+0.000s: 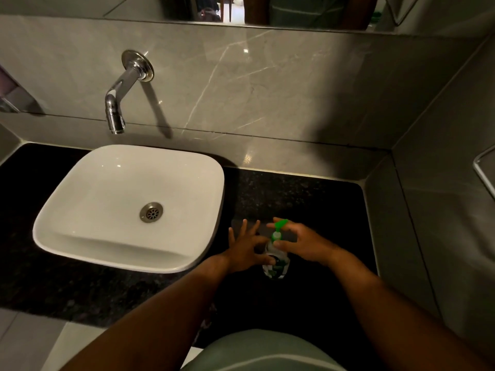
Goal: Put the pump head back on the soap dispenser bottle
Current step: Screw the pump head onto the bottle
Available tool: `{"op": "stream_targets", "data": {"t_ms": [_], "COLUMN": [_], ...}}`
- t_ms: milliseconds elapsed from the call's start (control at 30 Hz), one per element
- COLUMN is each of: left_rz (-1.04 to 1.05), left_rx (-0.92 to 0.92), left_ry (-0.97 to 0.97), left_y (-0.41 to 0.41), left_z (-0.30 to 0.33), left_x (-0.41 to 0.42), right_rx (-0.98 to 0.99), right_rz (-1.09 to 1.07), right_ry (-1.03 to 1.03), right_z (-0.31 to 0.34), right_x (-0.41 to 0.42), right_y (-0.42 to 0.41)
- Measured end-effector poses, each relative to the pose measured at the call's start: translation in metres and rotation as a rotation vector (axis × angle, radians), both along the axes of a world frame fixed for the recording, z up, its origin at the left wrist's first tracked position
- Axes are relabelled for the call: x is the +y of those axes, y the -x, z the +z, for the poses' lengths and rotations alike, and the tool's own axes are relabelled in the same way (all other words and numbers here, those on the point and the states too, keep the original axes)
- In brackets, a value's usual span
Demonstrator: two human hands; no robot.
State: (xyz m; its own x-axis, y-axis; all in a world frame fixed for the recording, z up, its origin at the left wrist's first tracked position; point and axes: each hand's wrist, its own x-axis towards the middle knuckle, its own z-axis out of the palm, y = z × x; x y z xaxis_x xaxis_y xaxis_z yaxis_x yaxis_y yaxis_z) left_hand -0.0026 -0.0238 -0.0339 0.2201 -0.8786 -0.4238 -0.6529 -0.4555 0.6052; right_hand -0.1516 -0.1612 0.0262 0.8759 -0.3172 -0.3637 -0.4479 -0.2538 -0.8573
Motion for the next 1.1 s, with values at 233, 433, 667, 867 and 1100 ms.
{"op": "stream_targets", "data": {"t_ms": [233,433,667,867,1100], "left_rz": [0.075,0.194,0.297,0.274,0.246], "left_rx": [-0.046,-0.132,-0.145,-0.26,-0.246], "left_ry": [0.063,0.168,0.285,0.278,0.262], "left_y": [0.01,0.02,0.019,0.016,0.015], "left_z": [-0.005,-0.015,-0.013,-0.006,-0.009], "left_x": [0.001,0.004,0.005,0.006,0.007], "right_rx": [-0.056,-0.089,-0.171,-0.066,-0.171], "right_rz": [-0.142,-0.3,-0.458,-0.463,-0.296], "right_ry": [-0.014,0.036,0.038,0.066,0.442], "right_z": [-0.009,-0.022,-0.023,-0.015,0.05], "right_x": [0.004,0.021,0.041,0.046,0.032], "right_y": [0.001,0.001,-0.003,0.027,0.038]}}
